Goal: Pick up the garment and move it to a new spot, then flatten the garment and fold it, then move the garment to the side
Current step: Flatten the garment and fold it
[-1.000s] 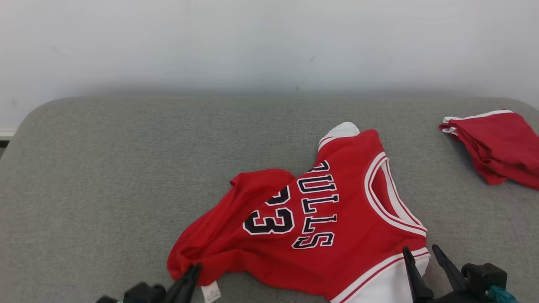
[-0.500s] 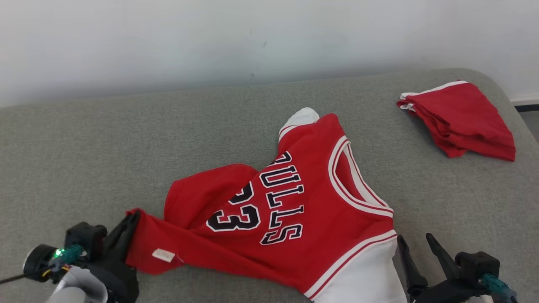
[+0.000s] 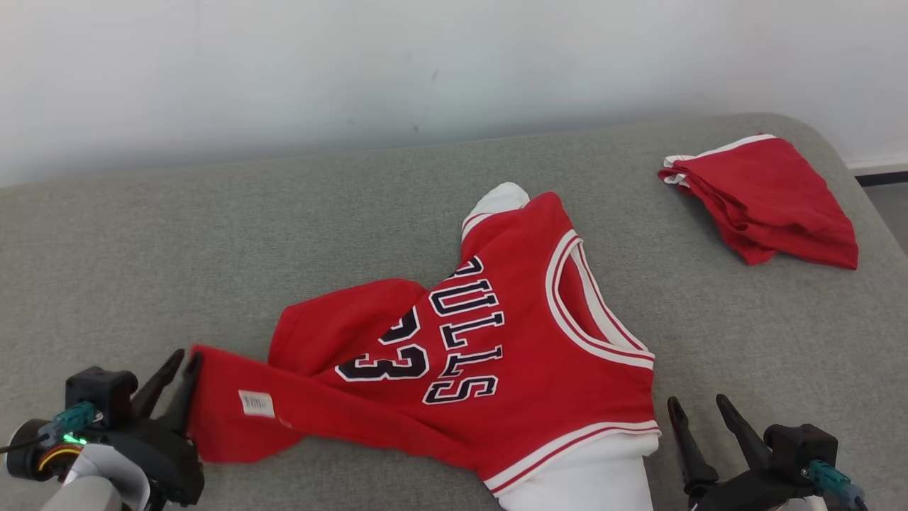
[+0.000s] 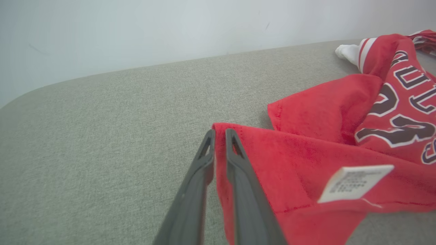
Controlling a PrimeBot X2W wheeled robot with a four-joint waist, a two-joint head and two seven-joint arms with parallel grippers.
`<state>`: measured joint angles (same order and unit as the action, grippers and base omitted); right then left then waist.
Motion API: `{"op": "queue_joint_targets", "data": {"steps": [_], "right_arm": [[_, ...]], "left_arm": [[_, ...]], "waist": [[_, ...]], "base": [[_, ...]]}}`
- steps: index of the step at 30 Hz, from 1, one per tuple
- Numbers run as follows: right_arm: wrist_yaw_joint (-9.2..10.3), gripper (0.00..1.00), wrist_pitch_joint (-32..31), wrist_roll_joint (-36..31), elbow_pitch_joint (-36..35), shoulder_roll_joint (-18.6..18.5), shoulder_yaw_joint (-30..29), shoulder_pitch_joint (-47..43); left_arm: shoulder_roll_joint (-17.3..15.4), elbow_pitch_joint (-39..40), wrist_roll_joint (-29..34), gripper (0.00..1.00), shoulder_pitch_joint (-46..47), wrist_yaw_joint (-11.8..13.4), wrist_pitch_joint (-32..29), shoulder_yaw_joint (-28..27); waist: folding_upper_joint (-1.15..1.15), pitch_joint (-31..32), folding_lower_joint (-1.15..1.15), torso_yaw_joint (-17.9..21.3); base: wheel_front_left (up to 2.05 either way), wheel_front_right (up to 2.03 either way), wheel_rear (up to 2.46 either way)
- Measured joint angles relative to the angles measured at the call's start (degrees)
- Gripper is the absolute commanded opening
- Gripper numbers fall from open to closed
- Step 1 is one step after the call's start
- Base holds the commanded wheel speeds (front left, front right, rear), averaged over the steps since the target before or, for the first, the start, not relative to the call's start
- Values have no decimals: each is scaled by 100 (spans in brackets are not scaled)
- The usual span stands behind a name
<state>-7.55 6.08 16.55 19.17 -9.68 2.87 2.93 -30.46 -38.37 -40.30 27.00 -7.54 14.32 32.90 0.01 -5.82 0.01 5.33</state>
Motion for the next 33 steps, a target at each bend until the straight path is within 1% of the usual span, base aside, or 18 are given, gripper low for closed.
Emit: {"op": "queue_joint_targets", "data": {"steps": [4, 7, 8, 10, 12, 15, 17, 23, 29, 33], "right_arm": [[0, 100, 24, 2, 33, 16, -18, -37], [0, 100, 51, 18, 58, 20, -44, -77], [0, 100, 54, 22, 59, 20, -51, -88], [0, 100, 70, 25, 62, 20, -66, -147], [0, 100, 82, 27, 58, 18, -85, -257], [0, 100, 68, 34, 4, 9, -121, -425], [0, 100, 38, 33, -46, -5, -149, -515], [0, 100, -162, 16, -168, -27, -22, -771], [0, 100, -303, 42, -138, -21, 103, -806], [0, 100, -333, -9, -157, -22, 147, -896]], "left_arm": [[24, -19, -91, 100, -44, 0, 45, -55], [54, 166, -79, 100, -214, 5, 55, -383], [74, 302, -23, 100, -302, 58, 55, -528], [179, 665, 113, 100, -573, 153, 57, -851], [322, 975, 240, 100, -953, 201, 58, -1035], [517, 1254, 439, 100, -1502, 247, 64, -1128], [624, 1336, 516, 100, -1700, 247, 65, -1147], [673, 1169, 633, 100, -1833, 151, 65, -1102], [632, 814, 569, 100, -1502, 89, 65, -1083], [568, 760, 528, 100, -1294, 46, 65, -1117]], "waist": [[0, 53, 0, -97], [0, 96, 0, -179], [0, 112, 0, -206], [0, 150, 0, -260], [0, 192, 0, -314], [0, 244, -1, -402], [0, 267, -1, -457], [0, 276, -1, -533], [0, 204, -1, -476], [0, 125, -1, -417]], "base": [[0, 0, 0], [0, 0, 0], [0, 0, 0], [0, 0, 0], [0, 0, 0], [0, 0, 0], [0, 0, 0], [0, 0, 0], [0, 0, 0], [0, 0, 0]]}}
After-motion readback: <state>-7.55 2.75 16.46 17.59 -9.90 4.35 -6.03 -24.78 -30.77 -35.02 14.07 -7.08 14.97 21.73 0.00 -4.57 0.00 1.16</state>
